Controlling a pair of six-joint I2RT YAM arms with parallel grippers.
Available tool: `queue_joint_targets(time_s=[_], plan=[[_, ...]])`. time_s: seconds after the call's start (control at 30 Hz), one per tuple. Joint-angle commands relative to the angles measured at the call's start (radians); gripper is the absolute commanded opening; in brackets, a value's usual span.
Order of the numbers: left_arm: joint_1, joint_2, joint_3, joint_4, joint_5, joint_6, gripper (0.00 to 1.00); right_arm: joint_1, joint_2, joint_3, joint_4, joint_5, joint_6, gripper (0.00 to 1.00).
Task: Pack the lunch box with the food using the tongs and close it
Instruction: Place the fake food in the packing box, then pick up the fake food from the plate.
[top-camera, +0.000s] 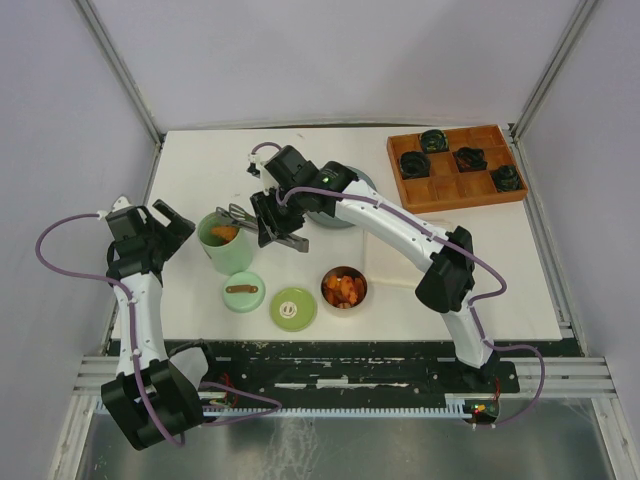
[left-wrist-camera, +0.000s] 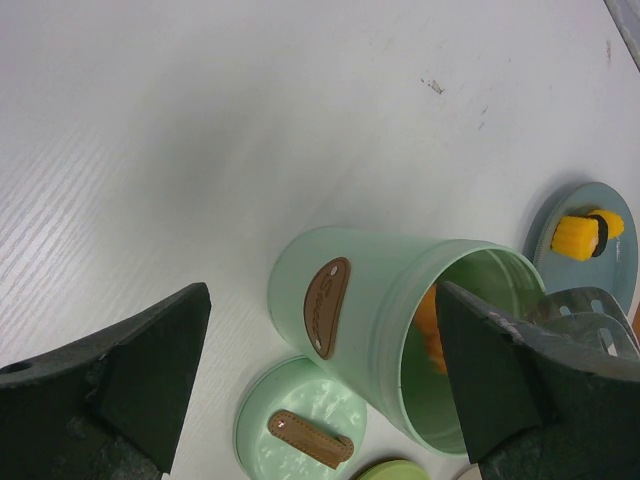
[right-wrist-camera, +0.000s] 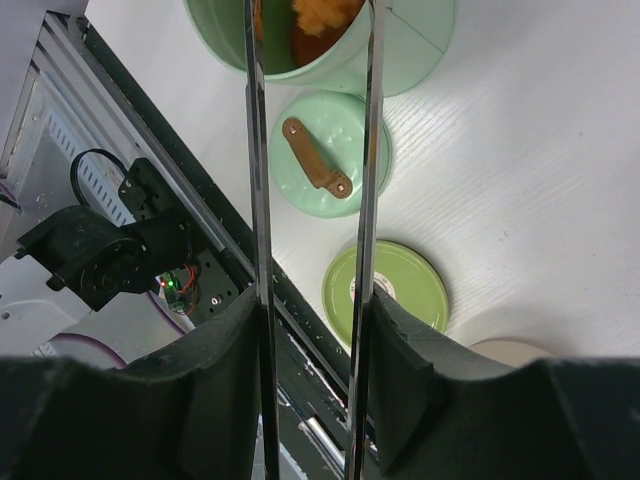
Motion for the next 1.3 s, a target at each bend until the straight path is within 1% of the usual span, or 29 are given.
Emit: queue_joint_targets(time_s=[0.0, 0.23, 0.33, 0.43, 0.53, 0.6, 0.7, 0.8, 0.9, 1.0, 1.1, 1.27], plan=[[0.002, -0.007, 0.004, 0.038, 0.012, -0.020, 1.00, 0.002, -0.054, 0.026, 0.038, 0.025, 0.006, 0.49], [0.003, -0.007, 0.002, 0.037, 0.013, -0.021, 1.00, 0.002, -0.069, 0.030, 0.043, 0.011, 0.011, 0.50], [0.002, -0.007, 0.002, 0.038, 0.013, -0.021, 0.99, 0.002, -0.091, 0.040, 0.062, -0.031, 0.023, 0.50], [0.003, -0.007, 0.004, 0.037, 0.013, -0.020, 1.00, 0.002, -0.131, 0.033, 0.092, -0.040, 0.042, 0.49], [0.003, -0.007, 0.003, 0.037, 0.012, -0.020, 1.00, 0.001, -0.202, -0.015, 0.139, 0.006, 0.055, 0.49], [0.003, -0.008, 0.002, 0.037, 0.012, -0.021, 1.00, -0.003, -0.263, -0.070, 0.178, 0.059, 0.056, 0.48], [0.004, -0.007, 0.002, 0.037, 0.015, -0.021, 1.00, -0.020, -0.334, -0.131, 0.189, 0.154, 0.050, 0.49], [0.003, -0.007, 0.004, 0.038, 0.016, -0.021, 1.00, -0.067, -0.377, -0.198, 0.170, 0.259, 0.063, 0.50], [0.004, -0.011, 0.002, 0.038, 0.015, -0.021, 1.00, -0.150, -0.373, -0.242, 0.109, 0.253, 0.099, 0.50], [0.003, -0.013, 0.002, 0.037, 0.013, -0.021, 1.00, -0.218, -0.366, -0.291, 0.071, 0.252, 0.093, 0.50], [0.003, -0.013, 0.002, 0.036, 0.012, -0.020, 0.99, -0.249, -0.350, -0.309, 0.028, 0.268, 0.067, 0.50], [0.003, -0.012, 0.002, 0.038, 0.012, -0.021, 1.00, -0.272, -0.293, -0.290, -0.053, 0.300, 0.039, 0.50]])
